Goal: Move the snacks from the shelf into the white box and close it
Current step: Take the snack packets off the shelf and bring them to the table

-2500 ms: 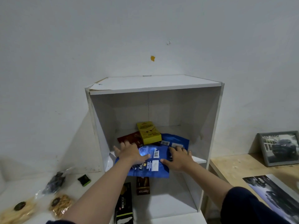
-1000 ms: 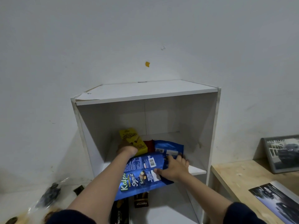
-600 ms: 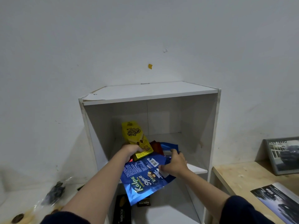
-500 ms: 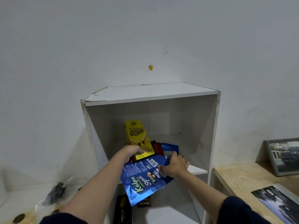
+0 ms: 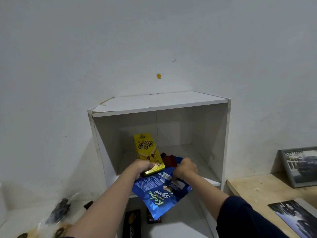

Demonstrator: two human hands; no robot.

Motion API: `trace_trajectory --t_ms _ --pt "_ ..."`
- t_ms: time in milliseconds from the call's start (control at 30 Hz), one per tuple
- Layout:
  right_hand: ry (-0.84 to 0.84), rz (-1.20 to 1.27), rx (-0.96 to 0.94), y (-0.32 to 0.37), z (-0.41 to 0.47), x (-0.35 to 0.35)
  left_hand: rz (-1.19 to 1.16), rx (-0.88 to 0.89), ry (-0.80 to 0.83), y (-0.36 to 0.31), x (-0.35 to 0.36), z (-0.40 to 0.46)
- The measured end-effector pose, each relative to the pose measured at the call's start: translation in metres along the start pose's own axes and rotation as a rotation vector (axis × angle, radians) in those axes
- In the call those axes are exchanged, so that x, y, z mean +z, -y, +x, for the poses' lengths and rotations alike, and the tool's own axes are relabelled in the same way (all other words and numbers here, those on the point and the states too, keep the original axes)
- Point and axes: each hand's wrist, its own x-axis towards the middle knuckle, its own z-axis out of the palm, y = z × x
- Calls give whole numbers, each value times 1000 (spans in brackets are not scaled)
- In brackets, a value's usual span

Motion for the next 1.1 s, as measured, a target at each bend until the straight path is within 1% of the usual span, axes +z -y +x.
trace_trajectory --t_ms 100,200,300,400,467,567,667,733,833,933,1100 --pt "-66 55 12 -4 3 7 -29 3 -23 3 1 -2" --pt "-108 71 1 -8 0 7 -55 -6 1 6 1 3" --pt "-101 -7 -35 -11 -3 6 -41 -4 7 10 0 6" --pt "-157 -120 -117 -10 -10 7 -32 20 -8 12 -1 2" --pt "-145 -92 -168 -11 -12 8 -46 22 7 12 -2 -4" --pt "-65 45 -225 -16 -14 6 -70 28 24 16 -7 -6" --pt "-24 220 -195 -18 -18 -4 -77 78 30 20 -12 -1" --pt "4 269 -191 -23 -19 -12 -144 80 38 23 -15 -1" --pt "40 214 -238 -32 -23 -27 -297 63 107 24 -13 -5" --pt "13 154 -282 -43 -35 -42 -337 99 155 24 -12 -15" --pt "-50 190 -283 -60 -69 -56 -376 203 109 29 -15 -44"
